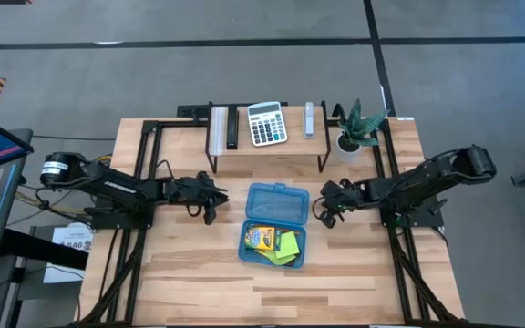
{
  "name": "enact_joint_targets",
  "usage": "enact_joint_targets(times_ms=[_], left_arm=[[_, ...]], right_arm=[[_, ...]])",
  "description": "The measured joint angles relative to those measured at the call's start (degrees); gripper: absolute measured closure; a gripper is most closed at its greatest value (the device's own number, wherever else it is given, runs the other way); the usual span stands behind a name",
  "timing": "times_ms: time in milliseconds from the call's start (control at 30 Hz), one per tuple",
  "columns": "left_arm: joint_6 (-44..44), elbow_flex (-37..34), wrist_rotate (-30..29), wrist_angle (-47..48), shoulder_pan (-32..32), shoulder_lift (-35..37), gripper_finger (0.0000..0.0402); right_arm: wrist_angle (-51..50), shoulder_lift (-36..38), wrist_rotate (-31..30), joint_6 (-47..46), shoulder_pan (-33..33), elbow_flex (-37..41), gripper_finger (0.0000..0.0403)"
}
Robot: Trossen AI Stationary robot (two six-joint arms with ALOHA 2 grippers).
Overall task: Pack school essentials
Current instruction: Close the supply box
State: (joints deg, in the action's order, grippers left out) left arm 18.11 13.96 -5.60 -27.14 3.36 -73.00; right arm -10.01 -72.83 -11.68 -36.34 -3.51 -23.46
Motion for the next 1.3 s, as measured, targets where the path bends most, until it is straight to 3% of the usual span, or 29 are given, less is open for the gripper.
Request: enact_joint_targets(times_ms=[333, 633, 1300], left_arm=[[-0.06, 4.22, 3.69, -0.89, 3.48, -10.41, 0.0358], [-0.26, 6.91, 3.79, -0.95, 5.20, -17.22, 0.0358], [-0.37, 8.68, 5.29, -0.79, 5.75, -18.90, 0.0358]], right_arm=[[2.03, -7.01, 1.12, 2.59, 1.03, -3.04, 0.0400], [5.70, -8.19, 1.20, 3.82, 1.05, -3.59, 0.0400], [4.12, -9.77, 1.16, 2.09, 2.19, -3.70, 0.0400]])
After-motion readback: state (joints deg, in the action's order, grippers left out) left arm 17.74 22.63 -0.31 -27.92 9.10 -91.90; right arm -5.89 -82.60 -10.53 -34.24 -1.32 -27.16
